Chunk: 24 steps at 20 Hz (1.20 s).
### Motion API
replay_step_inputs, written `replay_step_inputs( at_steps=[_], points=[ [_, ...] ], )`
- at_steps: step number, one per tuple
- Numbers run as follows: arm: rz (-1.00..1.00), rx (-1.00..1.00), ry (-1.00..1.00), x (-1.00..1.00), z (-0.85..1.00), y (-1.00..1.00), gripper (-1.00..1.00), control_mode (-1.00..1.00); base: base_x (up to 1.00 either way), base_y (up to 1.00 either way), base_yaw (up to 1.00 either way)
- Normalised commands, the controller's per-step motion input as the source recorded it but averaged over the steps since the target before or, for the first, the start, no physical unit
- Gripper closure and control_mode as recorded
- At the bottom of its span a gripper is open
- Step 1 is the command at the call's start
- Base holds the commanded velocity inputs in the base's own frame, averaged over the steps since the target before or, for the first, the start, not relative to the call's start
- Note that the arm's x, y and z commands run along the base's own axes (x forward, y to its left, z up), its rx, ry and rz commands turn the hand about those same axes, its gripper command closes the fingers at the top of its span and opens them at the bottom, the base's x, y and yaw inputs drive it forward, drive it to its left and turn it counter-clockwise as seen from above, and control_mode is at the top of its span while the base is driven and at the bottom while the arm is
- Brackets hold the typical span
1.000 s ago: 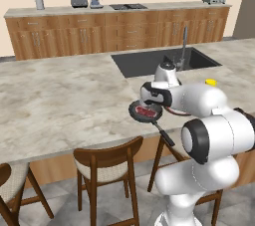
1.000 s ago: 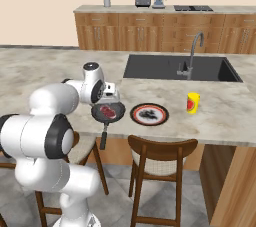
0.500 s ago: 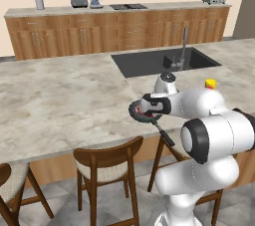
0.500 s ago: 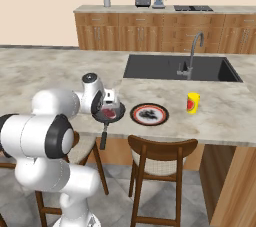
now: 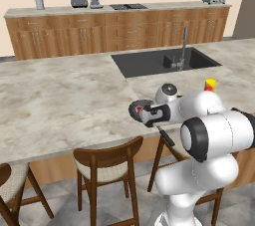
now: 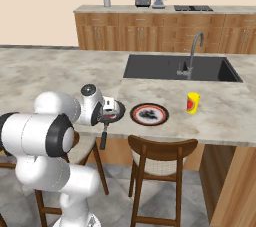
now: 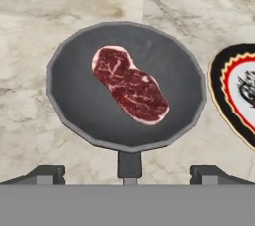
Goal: Pick up the pan with the steak in it and place it on the dining table. Then place the steak on the plate.
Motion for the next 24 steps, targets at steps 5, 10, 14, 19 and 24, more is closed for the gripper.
replay_step_inputs(
  at_steps=[5, 10, 14, 19, 24],
  points=[
    [0.00, 0.03, 0.07, 0.50, -0.07, -0.20, -1.00, -1.00, 0.00, 0.00, 0.00],
    [0.00, 0.00, 0.04, 0.31, -0.06, -0.05, -1.00, -1.00, 0.00, 0.00, 0.00],
    [0.00, 0.00, 0.00, 0.00, -0.05, 0.01, -1.00, -1.00, 0.00, 0.00, 0.00],
    [0.00, 0.00, 0.00, 0.09, -0.16, 0.05, -1.00, -1.00, 0.00, 0.00, 0.00],
    [-0.01, 0.00, 0.00, 0.11, -0.19, 0.10, -1.00, -1.00, 0.00, 0.00, 0.00]
  ],
)
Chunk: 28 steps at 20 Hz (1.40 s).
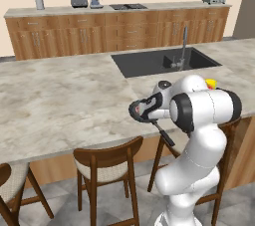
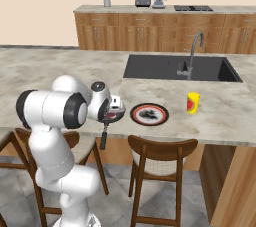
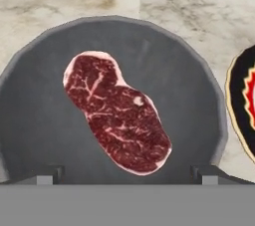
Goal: Pick up the pan with the steak in it and place it on the dining table. Then place the steak on the plate.
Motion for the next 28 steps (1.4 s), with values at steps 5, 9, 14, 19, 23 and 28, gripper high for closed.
replay_step_inputs(
  at_steps=[5, 9, 14, 19, 23, 28],
  points=[
    [-0.01, -0.01, 0.00, 0.21, -0.28, 0.01, -1.00, -1.00, 0.00, 0.00, 0.00],
    [-0.01, 0.00, 0.00, 0.24, -0.30, 0.00, -1.00, -1.00, 0.00, 0.00, 0.00],
    [-0.01, 0.00, 0.00, 0.28, -0.21, 0.00, -1.00, -1.00, 0.00, 0.00, 0.00],
    [0.00, -0.01, 0.01, 0.23, -0.25, 0.00, 1.00, -1.00, 0.00, 0.00, 0.00],
    [-0.01, 0.00, 0.00, 0.09, -0.08, 0.01, 1.00, -1.00, 0.00, 0.00, 0.00],
    [-0.09, 0.00, -0.02, 0.00, 0.21, 0.04, 1.00, -1.00, 0.00, 0.00, 0.00]
  ],
)
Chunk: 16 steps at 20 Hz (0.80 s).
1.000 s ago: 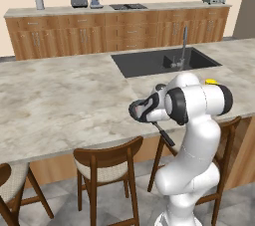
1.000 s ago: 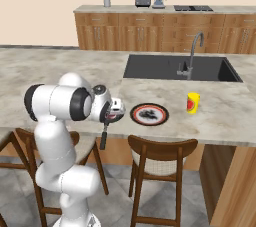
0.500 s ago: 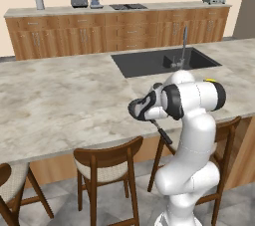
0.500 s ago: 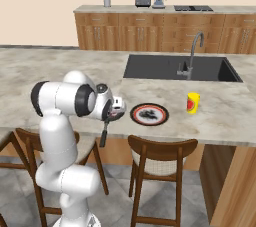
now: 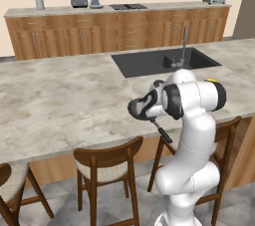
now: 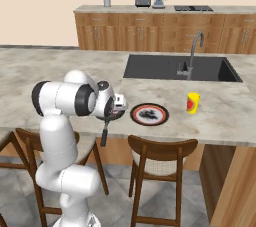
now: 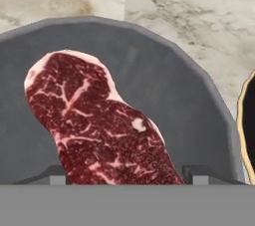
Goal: Pick up the pan with the steak in it and place it on the dining table. Then place the steak on the plate.
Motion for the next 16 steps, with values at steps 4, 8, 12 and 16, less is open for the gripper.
replay_step_inputs(
  at_steps=[4, 8, 12, 16],
  points=[
    [-0.13, 0.00, -0.02, -0.10, 0.61, 0.11, 1.00, -1.00, 0.00, 0.00, 0.00],
    [-0.15, -0.02, -0.04, -0.01, 0.77, 0.28, 1.00, -1.00, 0.00, 0.00, 0.00],
    [-0.19, -0.02, 0.00, -0.05, 0.65, 0.12, 1.00, -1.00, 0.00, 0.00, 0.00],
    [-0.21, -0.03, 0.00, -0.01, 0.09, -0.33, 1.00, -1.00, 0.00, 0.00, 0.00]
  ],
)
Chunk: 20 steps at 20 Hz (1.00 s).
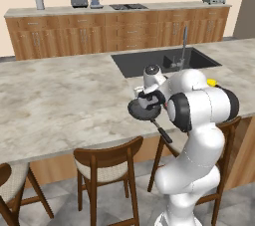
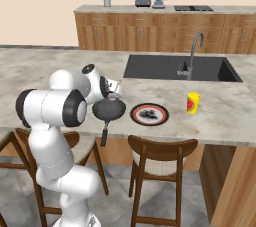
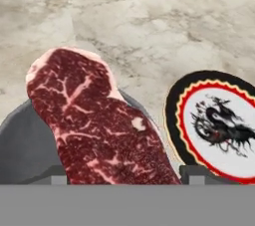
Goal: Pick up the pan with the steak in it and place it on the dining table. Then place the steak on the plate.
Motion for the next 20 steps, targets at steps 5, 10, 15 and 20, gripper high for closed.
replay_step_inputs(
  at_steps=[5, 10, 15, 20],
  points=[
    [-0.13, 0.03, 0.00, 0.00, 0.00, -0.74, 1.00, -1.00, 0.00, 0.00, 0.00],
    [-0.14, 0.06, 0.01, -0.01, -0.01, -0.83, 1.00, -1.00, 0.00, 0.00, 0.00],
    [-0.08, 0.10, -0.01, -0.17, 0.00, -0.77, 1.00, -1.00, 0.00, 0.00, 0.00],
    [-0.04, 0.06, -0.05, -0.19, -0.01, -0.47, 1.00, -1.00, 0.00, 0.00, 0.00]
  ],
)
